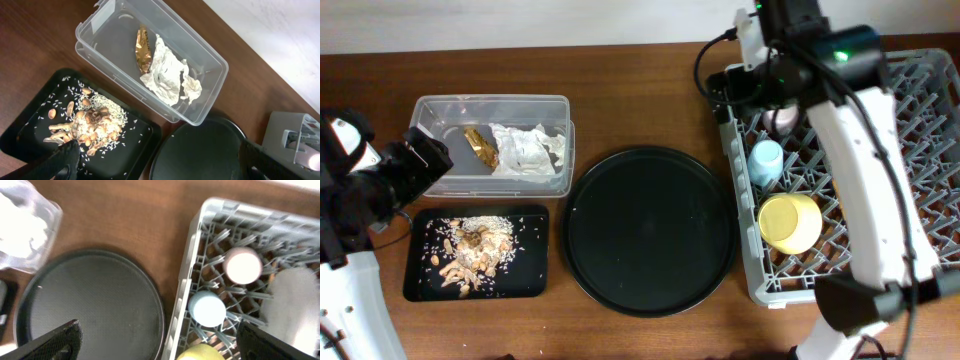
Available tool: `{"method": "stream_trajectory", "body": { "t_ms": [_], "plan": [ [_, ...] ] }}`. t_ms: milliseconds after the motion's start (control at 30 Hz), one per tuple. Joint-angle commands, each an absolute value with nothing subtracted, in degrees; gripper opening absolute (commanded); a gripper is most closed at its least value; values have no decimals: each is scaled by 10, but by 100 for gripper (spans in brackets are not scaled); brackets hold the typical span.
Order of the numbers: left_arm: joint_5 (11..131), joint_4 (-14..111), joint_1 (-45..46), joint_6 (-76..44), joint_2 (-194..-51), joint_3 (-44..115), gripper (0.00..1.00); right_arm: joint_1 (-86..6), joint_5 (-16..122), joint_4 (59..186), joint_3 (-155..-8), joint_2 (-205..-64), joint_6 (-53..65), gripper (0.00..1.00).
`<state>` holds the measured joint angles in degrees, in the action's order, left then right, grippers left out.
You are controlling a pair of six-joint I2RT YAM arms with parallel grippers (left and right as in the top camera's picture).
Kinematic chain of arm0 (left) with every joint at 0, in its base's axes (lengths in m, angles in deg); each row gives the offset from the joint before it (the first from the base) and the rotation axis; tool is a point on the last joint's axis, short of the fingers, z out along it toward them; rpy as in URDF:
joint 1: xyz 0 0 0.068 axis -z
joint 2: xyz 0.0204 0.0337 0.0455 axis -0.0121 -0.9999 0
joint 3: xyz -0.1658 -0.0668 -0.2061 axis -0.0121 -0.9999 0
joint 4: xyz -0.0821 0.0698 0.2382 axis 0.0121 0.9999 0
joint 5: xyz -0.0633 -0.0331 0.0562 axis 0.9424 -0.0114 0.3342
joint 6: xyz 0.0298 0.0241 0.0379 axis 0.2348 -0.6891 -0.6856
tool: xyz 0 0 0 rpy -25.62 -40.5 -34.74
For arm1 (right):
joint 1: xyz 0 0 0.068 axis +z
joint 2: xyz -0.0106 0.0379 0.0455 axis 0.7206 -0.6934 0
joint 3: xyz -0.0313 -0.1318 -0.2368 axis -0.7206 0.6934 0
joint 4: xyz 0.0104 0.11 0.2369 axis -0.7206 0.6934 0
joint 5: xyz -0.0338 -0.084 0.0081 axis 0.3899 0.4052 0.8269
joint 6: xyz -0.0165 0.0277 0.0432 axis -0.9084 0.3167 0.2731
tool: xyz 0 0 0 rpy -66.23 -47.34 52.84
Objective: Sort waste into correct bins and load items into the dishwasher rack
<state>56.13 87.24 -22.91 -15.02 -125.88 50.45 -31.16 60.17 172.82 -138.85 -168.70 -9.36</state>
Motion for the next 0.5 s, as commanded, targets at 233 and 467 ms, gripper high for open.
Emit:
{"method": "stream_trajectory", "body": {
  "t_ms": [233,467],
  "plan": [
    [559,873,-231,-148,-1258,506,99,-332,614,1535,-1185,-1183,-91,99],
    [559,873,-231,-148,-1258,506,99,-440,597,1158,-495,-744,-43,99]
  ]
}}
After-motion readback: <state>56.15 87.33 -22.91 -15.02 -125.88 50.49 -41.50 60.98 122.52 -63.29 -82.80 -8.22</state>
